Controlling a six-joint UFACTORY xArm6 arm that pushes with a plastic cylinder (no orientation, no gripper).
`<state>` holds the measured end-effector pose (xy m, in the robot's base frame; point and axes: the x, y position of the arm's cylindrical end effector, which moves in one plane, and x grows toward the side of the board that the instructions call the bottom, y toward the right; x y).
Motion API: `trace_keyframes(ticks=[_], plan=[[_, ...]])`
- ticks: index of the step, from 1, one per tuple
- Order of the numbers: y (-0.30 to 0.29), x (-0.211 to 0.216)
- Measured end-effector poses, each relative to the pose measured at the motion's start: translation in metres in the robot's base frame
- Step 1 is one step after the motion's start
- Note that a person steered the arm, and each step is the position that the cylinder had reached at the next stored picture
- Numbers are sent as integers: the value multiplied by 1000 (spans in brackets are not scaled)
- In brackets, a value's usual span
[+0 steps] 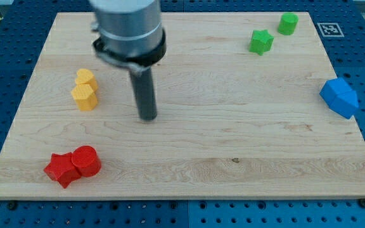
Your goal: Slide your arm to top right
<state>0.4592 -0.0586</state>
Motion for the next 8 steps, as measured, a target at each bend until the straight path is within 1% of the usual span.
trace_keyframes(ticks=[2, 3, 4, 5, 6, 7, 8], plan=[[10, -123], [74, -182], [115, -224], [175, -264], [218, -267], [312, -268], [384, -267]])
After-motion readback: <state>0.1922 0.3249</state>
